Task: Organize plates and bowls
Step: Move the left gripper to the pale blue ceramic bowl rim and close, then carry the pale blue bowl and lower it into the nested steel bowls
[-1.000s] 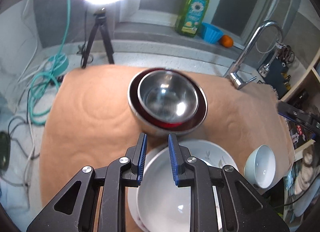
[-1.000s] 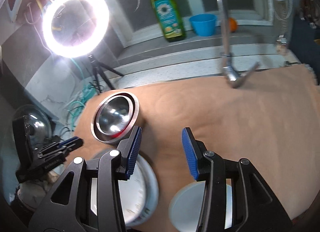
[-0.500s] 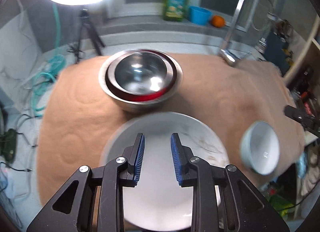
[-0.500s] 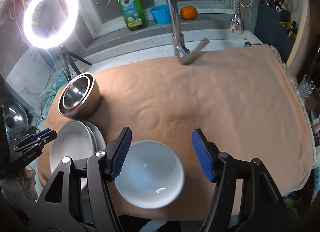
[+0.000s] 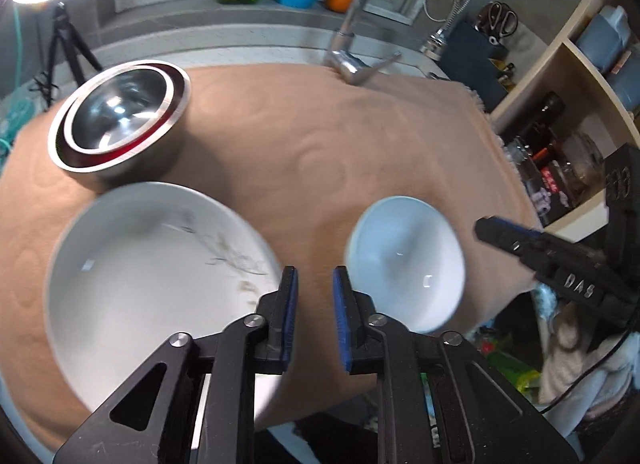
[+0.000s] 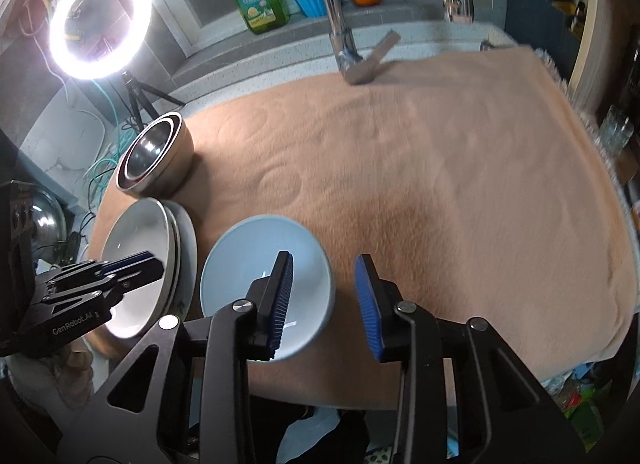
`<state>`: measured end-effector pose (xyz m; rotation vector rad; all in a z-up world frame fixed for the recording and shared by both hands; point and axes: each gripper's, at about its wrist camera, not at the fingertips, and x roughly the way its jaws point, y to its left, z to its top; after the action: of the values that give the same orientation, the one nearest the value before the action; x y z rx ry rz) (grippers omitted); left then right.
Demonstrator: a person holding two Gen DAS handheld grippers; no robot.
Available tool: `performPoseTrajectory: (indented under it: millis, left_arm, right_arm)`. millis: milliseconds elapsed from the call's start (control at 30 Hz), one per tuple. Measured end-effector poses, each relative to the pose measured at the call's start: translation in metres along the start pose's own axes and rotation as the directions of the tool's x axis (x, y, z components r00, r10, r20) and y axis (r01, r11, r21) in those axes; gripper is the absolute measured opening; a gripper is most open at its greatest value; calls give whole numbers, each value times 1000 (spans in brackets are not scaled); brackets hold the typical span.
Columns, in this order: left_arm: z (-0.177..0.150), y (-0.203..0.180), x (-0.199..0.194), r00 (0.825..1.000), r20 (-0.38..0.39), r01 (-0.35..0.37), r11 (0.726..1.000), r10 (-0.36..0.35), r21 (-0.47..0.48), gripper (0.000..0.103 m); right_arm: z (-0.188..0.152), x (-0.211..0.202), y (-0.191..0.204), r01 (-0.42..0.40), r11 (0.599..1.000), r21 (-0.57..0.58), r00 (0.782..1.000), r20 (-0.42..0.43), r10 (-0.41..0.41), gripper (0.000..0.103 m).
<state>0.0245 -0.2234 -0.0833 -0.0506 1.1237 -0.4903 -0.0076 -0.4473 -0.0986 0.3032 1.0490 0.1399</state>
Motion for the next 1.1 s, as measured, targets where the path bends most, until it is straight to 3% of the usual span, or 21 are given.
performPoseTrajectory:
  millis: [233, 500, 1000, 1100]
  left_arm:
    - [0, -10, 17, 998, -51, 30, 999, -31, -13, 7]
    - [5, -17, 19, 997, -50, 51, 999, -51, -14, 7]
    - [8, -18, 38, 994, -97, 42, 999, -44, -25, 7]
    - [8, -17, 42, 993, -108, 45, 999, -48, -29, 7]
  right_arm:
    - [-6, 13, -11, -33, 999, 42, 999, -40, 35, 26]
    - [-7, 17, -12, -48, 997, 55, 997, -52, 51, 25]
    - [-7, 30, -17, -54, 996, 70, 994, -96, 61, 25]
    - [-7, 34, -18, -67, 995, 74, 991, -112, 75, 15]
